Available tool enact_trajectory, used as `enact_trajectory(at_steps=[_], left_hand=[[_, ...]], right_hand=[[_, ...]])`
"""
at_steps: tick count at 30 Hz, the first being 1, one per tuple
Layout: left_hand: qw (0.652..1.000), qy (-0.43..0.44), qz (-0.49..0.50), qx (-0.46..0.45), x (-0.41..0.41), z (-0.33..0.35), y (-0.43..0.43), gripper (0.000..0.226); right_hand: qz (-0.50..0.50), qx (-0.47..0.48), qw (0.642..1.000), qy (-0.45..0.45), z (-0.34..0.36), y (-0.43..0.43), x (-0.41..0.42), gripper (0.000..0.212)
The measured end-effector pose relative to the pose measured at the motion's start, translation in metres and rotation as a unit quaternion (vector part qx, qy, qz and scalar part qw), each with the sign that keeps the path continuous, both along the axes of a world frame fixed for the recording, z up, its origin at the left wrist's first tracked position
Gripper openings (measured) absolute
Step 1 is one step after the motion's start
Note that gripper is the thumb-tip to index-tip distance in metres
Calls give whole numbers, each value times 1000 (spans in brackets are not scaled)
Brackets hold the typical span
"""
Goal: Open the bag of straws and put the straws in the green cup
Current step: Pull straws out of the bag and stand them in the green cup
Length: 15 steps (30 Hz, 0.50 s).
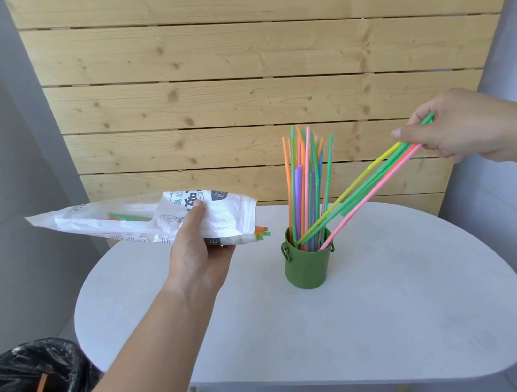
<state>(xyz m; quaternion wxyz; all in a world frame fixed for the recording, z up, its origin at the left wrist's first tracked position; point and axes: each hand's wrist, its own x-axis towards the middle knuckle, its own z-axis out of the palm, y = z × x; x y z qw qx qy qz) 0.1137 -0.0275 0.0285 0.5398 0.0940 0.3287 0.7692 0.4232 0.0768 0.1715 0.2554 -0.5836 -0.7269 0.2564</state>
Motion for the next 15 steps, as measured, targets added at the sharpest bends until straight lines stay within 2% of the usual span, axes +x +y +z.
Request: enact_trajectory(at_steps=[15], left_hand=[[1000, -1, 2, -6, 1, 0, 0, 13]], right_hand=[[58, 16, 997, -56, -3, 7, -44, 27]])
